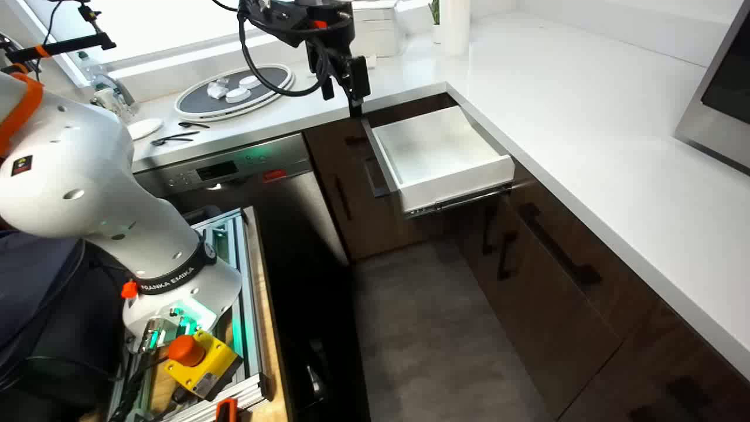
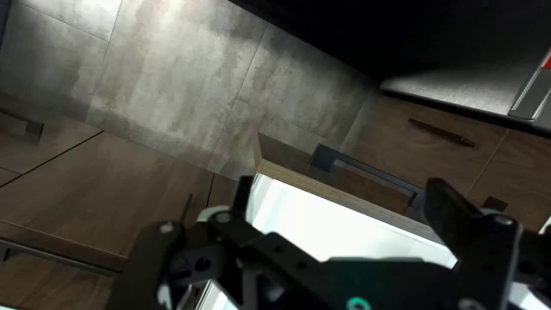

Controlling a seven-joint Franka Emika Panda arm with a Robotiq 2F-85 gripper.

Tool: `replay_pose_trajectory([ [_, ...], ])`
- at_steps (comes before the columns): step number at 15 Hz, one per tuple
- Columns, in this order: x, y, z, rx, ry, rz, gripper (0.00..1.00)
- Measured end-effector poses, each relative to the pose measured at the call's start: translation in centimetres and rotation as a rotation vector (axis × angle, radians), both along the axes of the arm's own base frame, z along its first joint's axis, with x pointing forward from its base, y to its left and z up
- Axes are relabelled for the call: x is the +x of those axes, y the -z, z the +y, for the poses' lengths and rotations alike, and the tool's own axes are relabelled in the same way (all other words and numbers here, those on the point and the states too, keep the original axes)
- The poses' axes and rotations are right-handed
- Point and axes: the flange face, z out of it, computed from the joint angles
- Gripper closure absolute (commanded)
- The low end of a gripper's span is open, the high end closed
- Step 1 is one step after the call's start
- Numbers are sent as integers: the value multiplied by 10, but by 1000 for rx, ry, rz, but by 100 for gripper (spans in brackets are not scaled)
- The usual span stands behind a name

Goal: Close the open drawer

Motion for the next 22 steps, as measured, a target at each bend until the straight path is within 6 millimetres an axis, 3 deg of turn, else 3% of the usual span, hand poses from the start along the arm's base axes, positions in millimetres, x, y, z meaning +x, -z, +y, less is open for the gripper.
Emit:
replay_pose_trajectory([
  [9, 0, 1, 0, 2, 5, 2, 0],
  [11, 4, 9, -2, 22, 55, 5, 0],
  [13, 10, 31, -3, 36, 111, 13, 0],
  [19, 18, 121, -8, 51, 282, 107, 0],
  [22, 20, 144, -5, 52, 295, 143, 0],
])
